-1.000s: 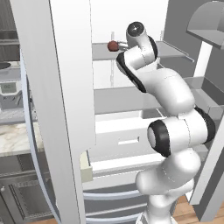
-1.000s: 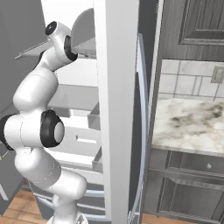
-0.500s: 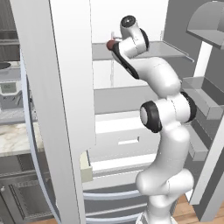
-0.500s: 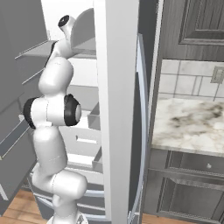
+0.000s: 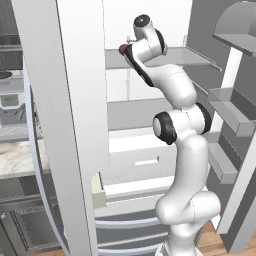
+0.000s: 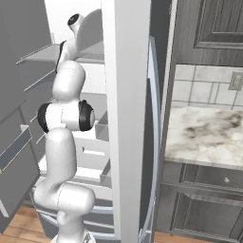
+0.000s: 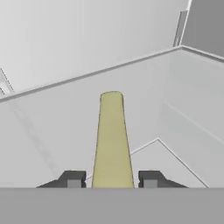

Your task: Move the pork loin and butter stick from the second highest shelf to the top shelf to make space. Then, place the pitcher from the counter on the cleared second highest shelf.

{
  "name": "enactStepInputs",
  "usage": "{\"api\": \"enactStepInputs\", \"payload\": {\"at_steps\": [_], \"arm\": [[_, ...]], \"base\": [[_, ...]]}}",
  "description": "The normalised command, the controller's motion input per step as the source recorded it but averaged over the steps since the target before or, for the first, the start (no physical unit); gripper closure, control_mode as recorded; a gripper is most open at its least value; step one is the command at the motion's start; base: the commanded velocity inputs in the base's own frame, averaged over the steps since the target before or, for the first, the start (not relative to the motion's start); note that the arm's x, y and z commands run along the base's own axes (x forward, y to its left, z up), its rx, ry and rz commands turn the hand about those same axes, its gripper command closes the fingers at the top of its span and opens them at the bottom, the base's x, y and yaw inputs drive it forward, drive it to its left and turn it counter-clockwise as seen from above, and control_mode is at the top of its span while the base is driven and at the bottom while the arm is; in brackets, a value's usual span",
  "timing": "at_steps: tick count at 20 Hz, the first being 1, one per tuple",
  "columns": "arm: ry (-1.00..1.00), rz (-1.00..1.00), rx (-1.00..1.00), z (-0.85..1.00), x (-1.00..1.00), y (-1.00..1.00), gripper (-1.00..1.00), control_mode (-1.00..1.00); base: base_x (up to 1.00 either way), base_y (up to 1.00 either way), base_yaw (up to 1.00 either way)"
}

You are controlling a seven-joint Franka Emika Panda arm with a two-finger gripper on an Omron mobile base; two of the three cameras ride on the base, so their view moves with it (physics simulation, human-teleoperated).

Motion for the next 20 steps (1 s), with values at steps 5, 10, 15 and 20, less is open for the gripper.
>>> {"api": "enactStepInputs", "payload": {"at_steps": [5, 10, 15, 20], "arm": [[-0.21, 0.00, -0.06, -0.81, 0.00, 0.00, -1.00, -1.00], [-0.27, 0.00, -0.07, -0.58, -0.23, 0.00, -1.00, -1.00], [-0.07, 0.00, -0.09, 0.00, -0.78, 0.02, -1.00, -1.00], [0.00, 0.00, -0.15, 0.33, -0.97, 0.15, -1.00, -1.00]], "base": [[0.00, 0.00, 0.00], [0.00, 0.00, 0.00], [0.00, 0.00, 0.00], [0.00, 0.00, 0.00]]}}
